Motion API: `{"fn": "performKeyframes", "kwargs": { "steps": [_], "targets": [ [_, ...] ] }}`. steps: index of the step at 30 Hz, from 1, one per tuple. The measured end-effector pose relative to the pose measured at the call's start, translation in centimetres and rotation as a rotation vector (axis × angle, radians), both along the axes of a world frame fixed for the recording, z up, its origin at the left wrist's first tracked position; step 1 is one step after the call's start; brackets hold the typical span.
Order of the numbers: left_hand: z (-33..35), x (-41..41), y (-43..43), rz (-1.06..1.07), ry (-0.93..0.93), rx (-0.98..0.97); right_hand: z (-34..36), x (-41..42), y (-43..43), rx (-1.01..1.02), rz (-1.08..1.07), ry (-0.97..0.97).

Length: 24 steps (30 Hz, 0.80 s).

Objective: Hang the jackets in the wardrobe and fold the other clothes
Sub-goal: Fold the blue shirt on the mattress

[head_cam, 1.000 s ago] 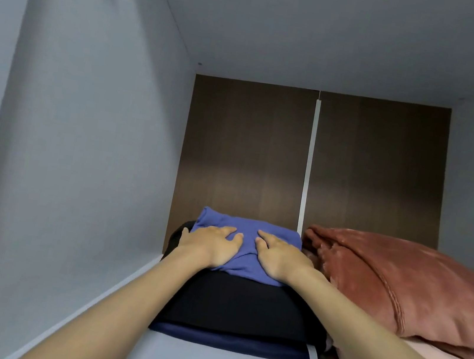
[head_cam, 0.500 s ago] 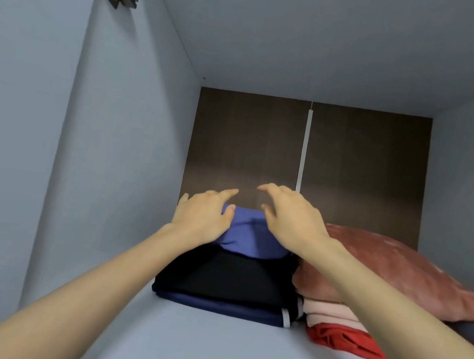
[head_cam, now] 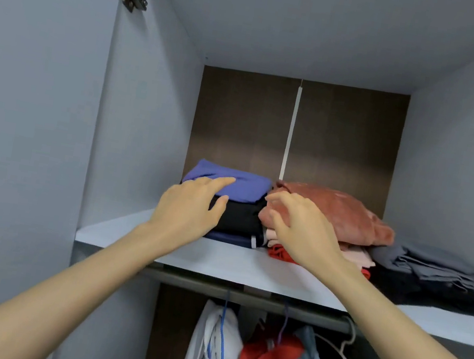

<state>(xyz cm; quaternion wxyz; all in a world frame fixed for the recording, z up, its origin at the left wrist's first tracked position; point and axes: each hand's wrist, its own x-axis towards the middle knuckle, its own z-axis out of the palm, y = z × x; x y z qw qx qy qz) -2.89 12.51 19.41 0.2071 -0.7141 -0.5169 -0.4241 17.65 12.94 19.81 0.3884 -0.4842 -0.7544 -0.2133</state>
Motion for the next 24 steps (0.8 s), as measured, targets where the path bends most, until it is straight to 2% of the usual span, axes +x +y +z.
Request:
{"fn": "performKeyframes", "kwargs": {
  "steps": [10,15,24],
  "targets": [
    [-3.1,3.0,-8.4,-0.143,0.012,-0.013,-3.2,3.3,-10.1,-0.055,-0.014,0.067],
    [-5.7,3.5,-12.3,-0.262,-0.023,-0.095,-6.0,3.1,-15.7,-0.079,-0.051,0.15],
    [-13.7,3.6,-21.0,-0.55,0.027,-0.248,-14.7,1.5,-28.8,-0.201,-0.297,0.335]
  ]
}}
